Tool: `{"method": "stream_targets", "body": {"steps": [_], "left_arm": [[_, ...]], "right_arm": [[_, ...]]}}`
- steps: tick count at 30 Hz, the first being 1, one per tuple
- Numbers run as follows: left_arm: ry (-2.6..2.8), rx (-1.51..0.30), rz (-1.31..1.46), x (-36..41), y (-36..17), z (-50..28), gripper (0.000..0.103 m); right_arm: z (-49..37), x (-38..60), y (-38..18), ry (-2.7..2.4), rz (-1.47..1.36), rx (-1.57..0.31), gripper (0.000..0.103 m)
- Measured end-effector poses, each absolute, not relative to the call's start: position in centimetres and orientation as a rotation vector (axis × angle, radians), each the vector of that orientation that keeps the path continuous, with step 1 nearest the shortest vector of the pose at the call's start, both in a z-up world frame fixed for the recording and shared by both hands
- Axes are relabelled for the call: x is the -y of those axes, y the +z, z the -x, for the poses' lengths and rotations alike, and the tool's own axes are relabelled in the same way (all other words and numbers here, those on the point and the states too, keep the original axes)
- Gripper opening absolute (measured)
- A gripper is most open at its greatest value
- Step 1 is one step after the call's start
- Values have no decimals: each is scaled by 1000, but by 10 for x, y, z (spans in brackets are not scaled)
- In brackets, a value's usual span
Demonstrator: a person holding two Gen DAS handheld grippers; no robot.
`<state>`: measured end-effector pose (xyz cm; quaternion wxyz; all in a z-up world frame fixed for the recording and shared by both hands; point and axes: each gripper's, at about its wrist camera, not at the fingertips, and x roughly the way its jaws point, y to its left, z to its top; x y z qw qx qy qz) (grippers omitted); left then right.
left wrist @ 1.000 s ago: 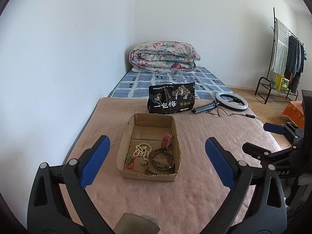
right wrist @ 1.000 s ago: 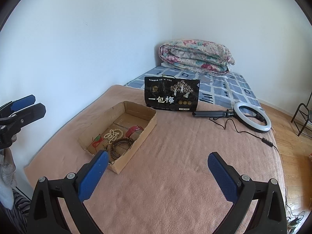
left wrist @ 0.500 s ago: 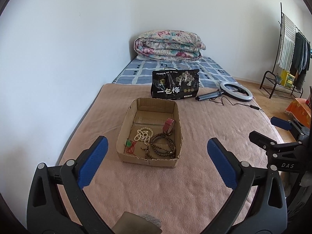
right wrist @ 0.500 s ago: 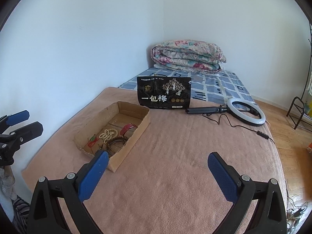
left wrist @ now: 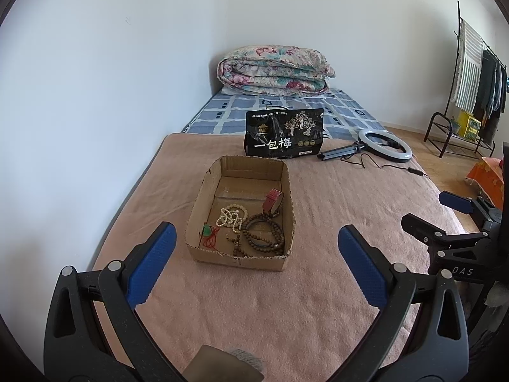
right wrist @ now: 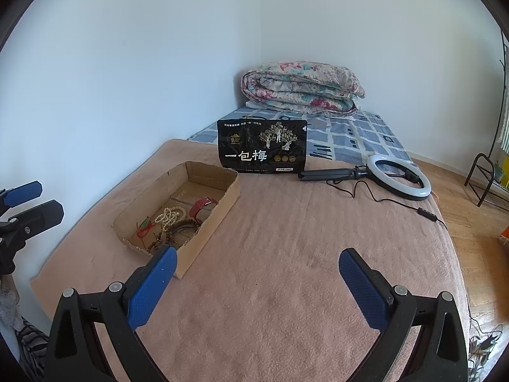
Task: Organize jewelry
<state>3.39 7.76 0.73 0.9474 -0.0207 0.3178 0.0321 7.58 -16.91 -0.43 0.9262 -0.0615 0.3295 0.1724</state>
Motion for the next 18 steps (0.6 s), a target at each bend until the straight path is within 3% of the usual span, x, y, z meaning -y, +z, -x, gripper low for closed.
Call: {"method": "stream_targets", "body": {"steps": [18], "left_arm": [[87,-640,60,-84,8,-36,103]], "right_arm": [[-77,174,-4,350,102,-682,103]]}}
